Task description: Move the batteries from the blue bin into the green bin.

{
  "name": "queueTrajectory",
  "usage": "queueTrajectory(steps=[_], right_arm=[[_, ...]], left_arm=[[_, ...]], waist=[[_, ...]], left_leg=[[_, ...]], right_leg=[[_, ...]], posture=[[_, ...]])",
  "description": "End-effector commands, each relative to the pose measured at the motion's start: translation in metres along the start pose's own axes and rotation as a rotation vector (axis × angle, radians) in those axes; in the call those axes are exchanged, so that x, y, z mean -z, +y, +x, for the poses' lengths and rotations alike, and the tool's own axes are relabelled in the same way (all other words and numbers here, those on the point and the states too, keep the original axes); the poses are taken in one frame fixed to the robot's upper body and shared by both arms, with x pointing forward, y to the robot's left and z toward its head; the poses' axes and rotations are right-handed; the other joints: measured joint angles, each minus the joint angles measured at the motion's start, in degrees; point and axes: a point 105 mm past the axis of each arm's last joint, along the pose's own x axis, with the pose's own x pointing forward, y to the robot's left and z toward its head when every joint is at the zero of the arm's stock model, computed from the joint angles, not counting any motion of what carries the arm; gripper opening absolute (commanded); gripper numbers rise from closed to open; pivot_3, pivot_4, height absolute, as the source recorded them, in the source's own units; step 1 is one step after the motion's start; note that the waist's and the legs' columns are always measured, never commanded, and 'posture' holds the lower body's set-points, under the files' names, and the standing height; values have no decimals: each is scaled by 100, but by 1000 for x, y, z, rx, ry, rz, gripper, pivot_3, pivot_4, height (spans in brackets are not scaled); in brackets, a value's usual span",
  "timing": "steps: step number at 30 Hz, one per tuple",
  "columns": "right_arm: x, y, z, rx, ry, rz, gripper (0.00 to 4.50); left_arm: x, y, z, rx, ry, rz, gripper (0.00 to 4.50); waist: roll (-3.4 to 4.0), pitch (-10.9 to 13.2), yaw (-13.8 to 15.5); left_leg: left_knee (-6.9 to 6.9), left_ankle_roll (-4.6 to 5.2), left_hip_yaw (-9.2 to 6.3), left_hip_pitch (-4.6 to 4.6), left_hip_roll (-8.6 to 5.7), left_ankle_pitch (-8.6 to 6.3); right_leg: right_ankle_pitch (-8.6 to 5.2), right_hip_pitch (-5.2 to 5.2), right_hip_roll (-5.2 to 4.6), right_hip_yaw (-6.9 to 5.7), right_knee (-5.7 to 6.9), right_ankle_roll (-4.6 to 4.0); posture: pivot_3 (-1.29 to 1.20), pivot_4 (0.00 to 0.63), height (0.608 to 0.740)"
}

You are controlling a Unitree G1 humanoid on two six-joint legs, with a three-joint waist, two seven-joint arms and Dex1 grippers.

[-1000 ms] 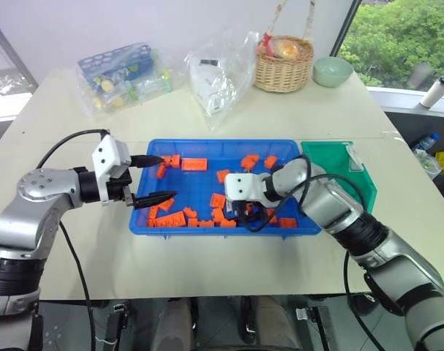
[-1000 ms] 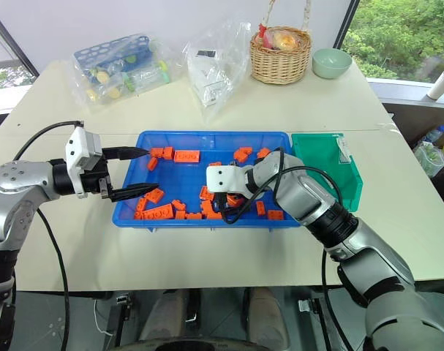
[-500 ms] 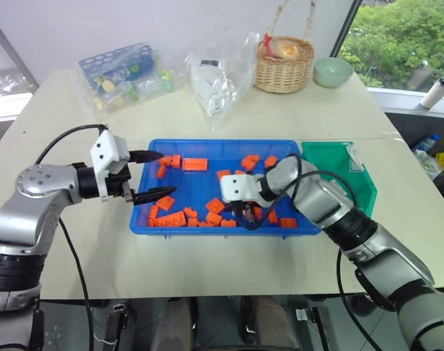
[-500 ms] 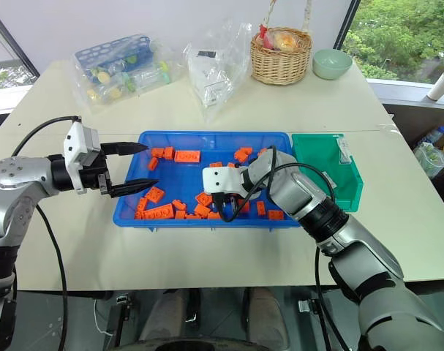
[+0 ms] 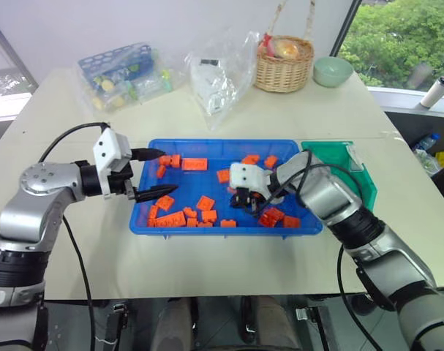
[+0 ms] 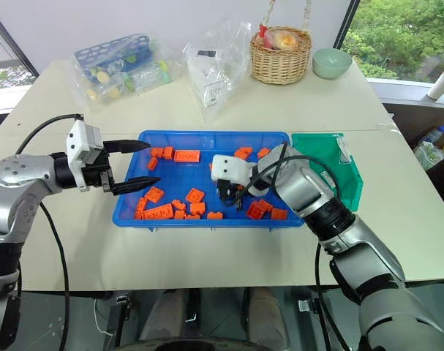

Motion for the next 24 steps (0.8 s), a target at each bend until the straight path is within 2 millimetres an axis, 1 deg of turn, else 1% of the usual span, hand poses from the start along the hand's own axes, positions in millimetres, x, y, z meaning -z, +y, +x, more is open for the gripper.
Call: queueTrajectory(steps=[1, 5, 7, 9, 11, 14, 16, 19, 24], right_arm=[[-4, -24, -34, 101, 20, -61, 2302], [16, -34, -58, 101, 106, -96, 2302], [30, -43, -66, 123, 169, -135, 2302], [37, -45, -68, 117, 187, -156, 2302], [35, -44, -66, 94, 153, -180, 2302], [36, -49, -60, 104, 144, -195, 2302], [32, -51, -55, 105, 118, -212, 2302], [25, -43, -45, 44, 63, -263, 2302], [27, -28, -33, -38, 42, -337, 2302]], left_arm=[[-9, 2, 1, 7, -18, 42, 4500], [-8, 2, 3, 14, -19, 39, 4500], [-8, 1, 4, 18, -20, 39, 4500], [-7, 1, 4, 18, -22, 40, 4500], [-8, 1, 4, 17, -23, 39, 4500], [-7, 1, 4, 16, -24, 40, 4500], [-8, 1, 4, 15, -25, 40, 4500], [-9, 2, 2, 11, -22, 44, 4500], [-11, 0, -1, 11, -19, 47, 4500]], waist=[[0, 0, 15], [-1, 0, 10], [-1, 1, -2], [0, 1, -7], [1, 1, -32], [2, 2, -39], [3, 3, -25], [3, 3, -9], [4, 4, 6]], left_leg=[[-1, 0, 0, 0, 0, 0], [-2, 0, 0, -1, -2, 0], [-2, 0, 1, -1, -2, 0], [-3, 0, 1, 0, -2, 0], [-5, 0, 3, 0, -1, 0], [-7, 0, 4, 0, 1, 0], [-6, -1, 4, 0, 1, 0], [-3, -1, 5, -1, 1, 0], [-1, -1, 4, -2, 0, 0]], right_leg=[[0, 0, 0, 0, 0, 0], [-1, 1, -2, 0, -5, -1], [0, 0, -2, 0, -5, 0], [0, -1, -2, 0, -4, 0], [0, -4, -1, 1, -3, 0], [0, -6, 3, 1, -1, 0], [0, -6, 2, 1, 0, 1], [0, -5, 2, 1, -1, 1], [0, -3, 0, 1, -1, 1]], posture=[[0, 150, 736], [0, 150, 736], [0, 150, 736], [0, 150, 736], [0, 150, 736], [0, 150, 736], [0, 150, 736], [0, 150, 736], [0, 150, 736]])
